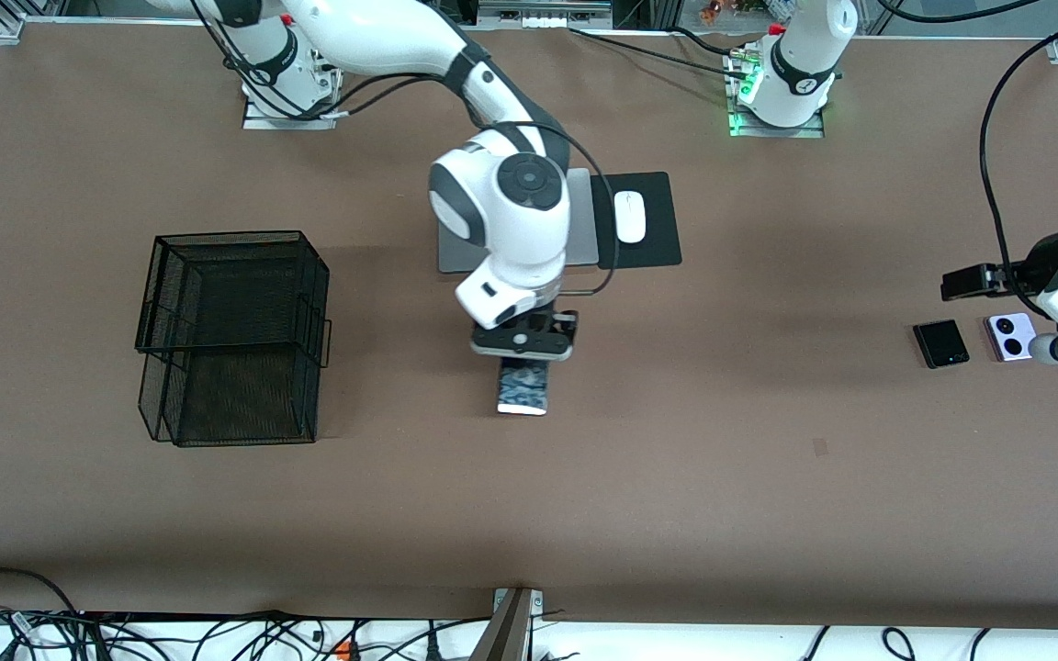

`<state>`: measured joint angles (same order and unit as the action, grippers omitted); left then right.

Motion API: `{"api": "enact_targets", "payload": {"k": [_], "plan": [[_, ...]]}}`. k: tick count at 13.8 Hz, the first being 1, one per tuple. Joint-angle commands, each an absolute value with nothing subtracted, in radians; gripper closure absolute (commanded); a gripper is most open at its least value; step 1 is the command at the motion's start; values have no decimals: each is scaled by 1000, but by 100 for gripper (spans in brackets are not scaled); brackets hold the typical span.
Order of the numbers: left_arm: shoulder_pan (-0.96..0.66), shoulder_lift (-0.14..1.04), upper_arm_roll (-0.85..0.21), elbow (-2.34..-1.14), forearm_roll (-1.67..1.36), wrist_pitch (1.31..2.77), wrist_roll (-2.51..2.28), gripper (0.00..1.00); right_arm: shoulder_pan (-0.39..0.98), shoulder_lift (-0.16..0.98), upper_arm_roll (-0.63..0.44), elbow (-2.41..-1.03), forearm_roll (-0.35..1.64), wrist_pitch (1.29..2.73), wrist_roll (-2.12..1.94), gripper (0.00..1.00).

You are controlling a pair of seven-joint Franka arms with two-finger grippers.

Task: Place phones with both arms
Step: 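Carry the phone to the basket while the left gripper grabs the flip phone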

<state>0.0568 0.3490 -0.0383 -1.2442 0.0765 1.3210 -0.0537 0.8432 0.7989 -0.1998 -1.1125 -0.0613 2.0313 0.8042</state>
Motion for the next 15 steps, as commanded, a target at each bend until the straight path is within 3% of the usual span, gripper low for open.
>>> {"api": "enact_targets", "payload": {"k": [1,3,7,11,15], "plan": [[121,356,-26,-1284,101,1295,-37,0,824,584,-231,-1395,-46,2040,682,50],[164,424,-25,-1289,119,1328,-37,0,818,464,-271,-1533,-43,2037,602,50],[250,601,-26,-1319,184,1550,75,0,818,220,-371,-1794,-41,2045,434,50],[331,603,-32,-1573,183,1907,92,0,819,-4,-495,-2026,-43,2046,310,49],[396,592,-40,-1748,172,2069,97,0,819,-135,-606,-2218,-46,2100,247,49]]}}
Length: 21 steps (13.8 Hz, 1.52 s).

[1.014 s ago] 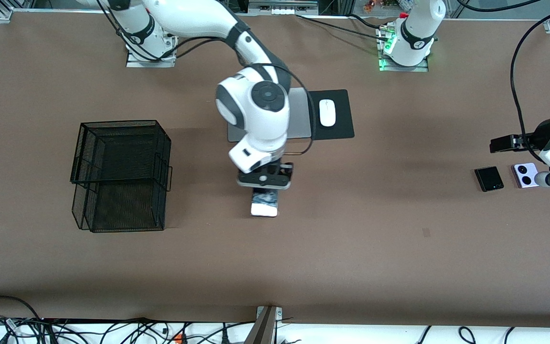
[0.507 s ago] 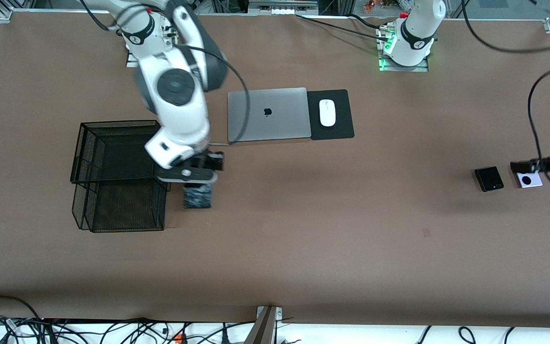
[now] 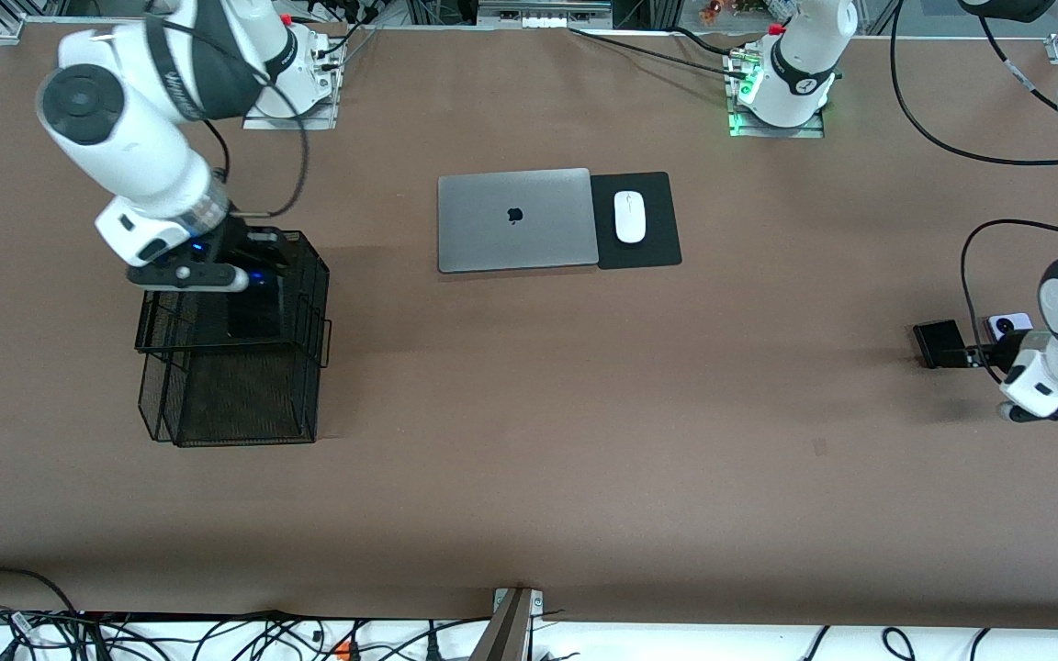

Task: Place phones with both arms
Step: 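Carry the phone to the basket while the left gripper grabs the flip phone, then drop the phone in the basket while the left gripper places the flip phone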

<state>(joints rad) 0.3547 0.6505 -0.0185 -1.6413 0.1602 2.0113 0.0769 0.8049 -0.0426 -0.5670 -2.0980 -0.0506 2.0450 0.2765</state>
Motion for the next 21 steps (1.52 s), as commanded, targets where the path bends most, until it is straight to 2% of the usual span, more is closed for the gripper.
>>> {"api": "enact_targets", "payload": {"k": [1,4,8,10,11,12,16,19,21], "plan": [[403,588,-46,-1784,172,2101,95,0,819,-141,-630,-2245,-46,2114,235,49],[419,581,-48,-1879,160,2213,97,0,819,-114,-649,-2269,-45,2115,236,49],[423,589,-48,-1896,153,2279,97,0,819,-114,-679,-2267,-48,2089,236,49],[422,588,-48,-1887,155,2278,100,32,819,-101,-684,-2267,-48,2098,233,49],[422,588,-48,-1885,155,2278,100,52,818,-97,-684,-2267,-48,2109,233,49],[422,588,-48,-1885,155,2276,100,62,819,-86,-684,-2267,-48,2130,232,49],[408,548,-61,-1870,155,2219,94,62,822,-19,-683,-2270,-43,2206,233,49],[408,523,-135,-1739,155,1997,89,62,831,34,-677,-2272,-11,2262,232,49],[403,523,-197,-1656,155,1915,86,62,851,57,-669,-2270,29,2282,232,49]]}}
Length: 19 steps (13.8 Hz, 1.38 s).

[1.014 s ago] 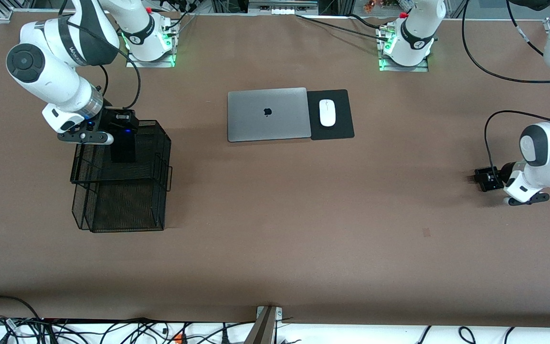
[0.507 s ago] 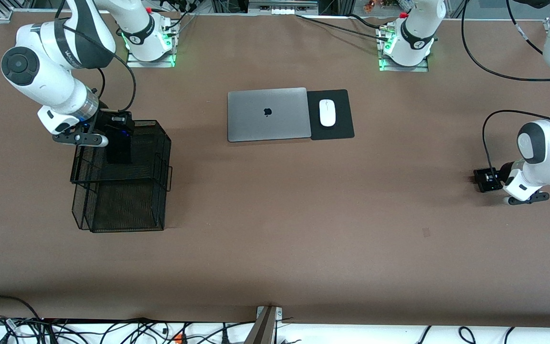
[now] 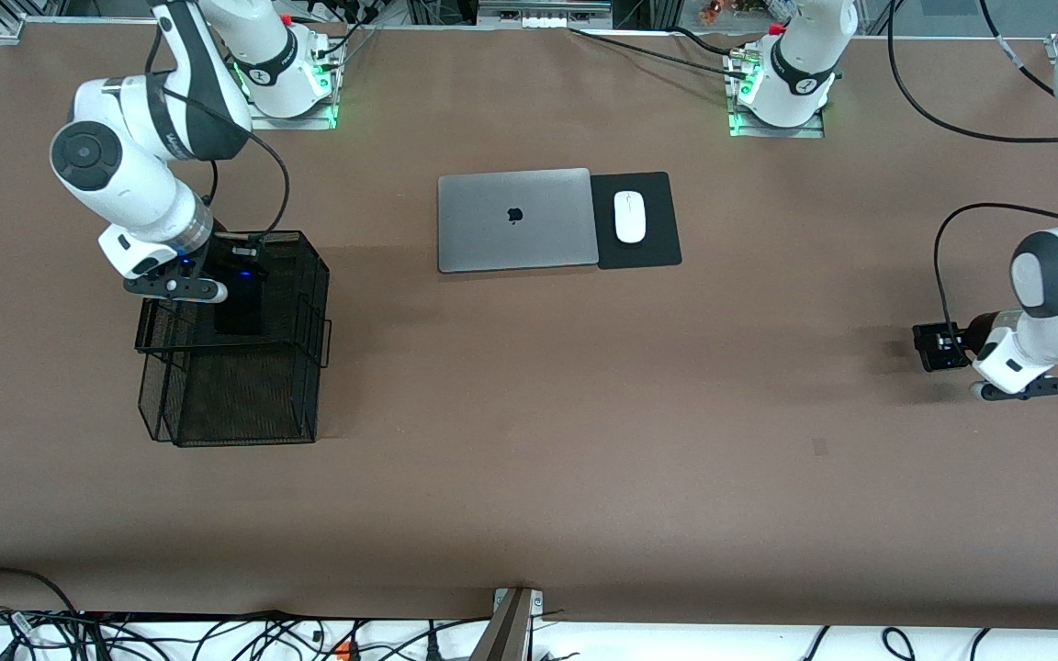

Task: Place phones with both arms
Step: 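Drop the phone in the basket while the left gripper places the flip phone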

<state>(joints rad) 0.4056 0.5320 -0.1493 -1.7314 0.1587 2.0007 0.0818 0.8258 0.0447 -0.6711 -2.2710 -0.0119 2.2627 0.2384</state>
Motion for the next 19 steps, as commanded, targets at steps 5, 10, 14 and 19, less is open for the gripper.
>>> {"api": "enact_targets", "payload": {"k": [5,10,14,19], "plan": [[214,549,-304,-1568,121,1845,16,64,853,77,-660,-2270,51,2290,232,25],[-85,720,-302,-1389,43,1864,-313,64,850,75,-661,-2267,52,2279,224,15],[-273,853,-302,-1285,43,2044,-468,64,847,64,-669,-2196,52,2193,215,0],[-360,945,-298,-1293,54,2240,-514,57,836,67,-687,-1923,49,1878,216,0]]}}
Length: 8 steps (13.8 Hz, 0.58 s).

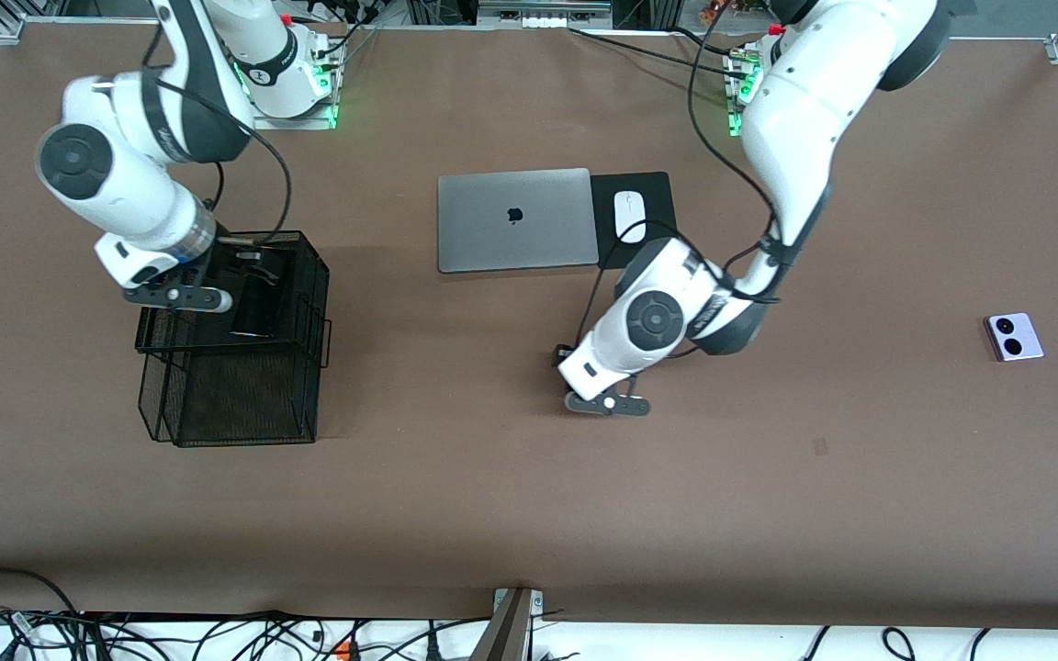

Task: Place phones with both arms
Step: 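Drop the phone in the basket while the left gripper places the flip phone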

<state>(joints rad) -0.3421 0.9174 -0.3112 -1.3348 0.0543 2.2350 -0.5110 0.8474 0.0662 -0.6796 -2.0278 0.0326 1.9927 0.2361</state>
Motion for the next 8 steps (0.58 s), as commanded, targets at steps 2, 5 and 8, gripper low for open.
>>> {"api": "enact_targets", "payload": {"k": [2,5,8], "plan": [[-367,945,-296,-1298,61,2240,-503,45,804,77,-672,-1838,49,1815,218,0],[-361,919,-296,-1298,61,2227,-503,0,575,87,-428,-1776,52,1772,236,0],[-327,829,-296,-1289,61,2066,-502,0,405,109,-185,-1750,51,1779,385,0]]}}
